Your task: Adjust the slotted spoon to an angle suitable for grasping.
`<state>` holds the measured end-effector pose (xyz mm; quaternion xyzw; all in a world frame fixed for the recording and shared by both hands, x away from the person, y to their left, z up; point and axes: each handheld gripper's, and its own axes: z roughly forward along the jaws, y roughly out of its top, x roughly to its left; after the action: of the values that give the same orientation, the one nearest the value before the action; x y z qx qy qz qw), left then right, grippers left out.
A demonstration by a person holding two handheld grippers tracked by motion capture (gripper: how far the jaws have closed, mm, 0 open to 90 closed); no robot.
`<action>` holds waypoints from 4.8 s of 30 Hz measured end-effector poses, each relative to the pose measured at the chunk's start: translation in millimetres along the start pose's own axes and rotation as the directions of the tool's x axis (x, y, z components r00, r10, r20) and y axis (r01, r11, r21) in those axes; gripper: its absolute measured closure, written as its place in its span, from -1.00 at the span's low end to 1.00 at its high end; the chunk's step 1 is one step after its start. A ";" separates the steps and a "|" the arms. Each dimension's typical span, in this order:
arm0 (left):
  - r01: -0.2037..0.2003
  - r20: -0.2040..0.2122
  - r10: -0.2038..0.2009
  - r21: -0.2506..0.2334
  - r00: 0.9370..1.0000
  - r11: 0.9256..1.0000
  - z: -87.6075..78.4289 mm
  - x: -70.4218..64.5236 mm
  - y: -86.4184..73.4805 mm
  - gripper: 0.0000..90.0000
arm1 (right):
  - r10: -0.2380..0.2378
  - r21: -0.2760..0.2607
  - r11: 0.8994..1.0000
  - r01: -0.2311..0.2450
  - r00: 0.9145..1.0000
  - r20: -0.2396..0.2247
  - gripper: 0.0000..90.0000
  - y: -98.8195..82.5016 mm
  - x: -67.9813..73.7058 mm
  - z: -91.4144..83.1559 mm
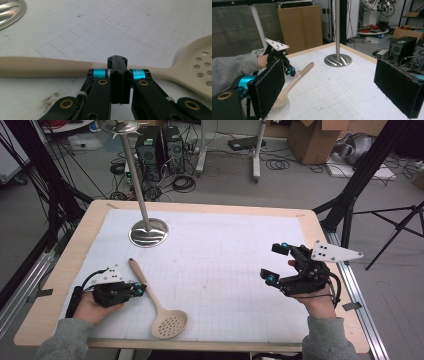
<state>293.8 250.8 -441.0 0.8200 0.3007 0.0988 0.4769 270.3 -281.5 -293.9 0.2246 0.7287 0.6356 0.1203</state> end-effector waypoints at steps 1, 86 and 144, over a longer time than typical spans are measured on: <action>0.006 -0.008 -0.006 0.001 1.000 1.000 -1.7 3.1 -1.3 1.00 | -0.009 -0.002 1.000 0.009 1.000 0.002 -0.80 -0.1 -0.5 0.0; -0.088 0.131 0.072 0.116 0.989 0.989 70.5 -53.9 30.1 1.00 | 0.002 0.015 1.000 -0.002 1.000 0.001 -0.80 -11.7 6.1 -21.4; 0.019 -0.075 -0.014 0.064 0.997 0.998 32.0 8.4 10.7 1.00 | 0.013 0.044 0.999 -0.011 0.999 -0.042 -0.80 -12.0 3.5 1.8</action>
<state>319.1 228.7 -449.9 0.8282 0.3279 0.1157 0.4395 266.0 -279.3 -305.6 0.2179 0.7435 0.6249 0.0963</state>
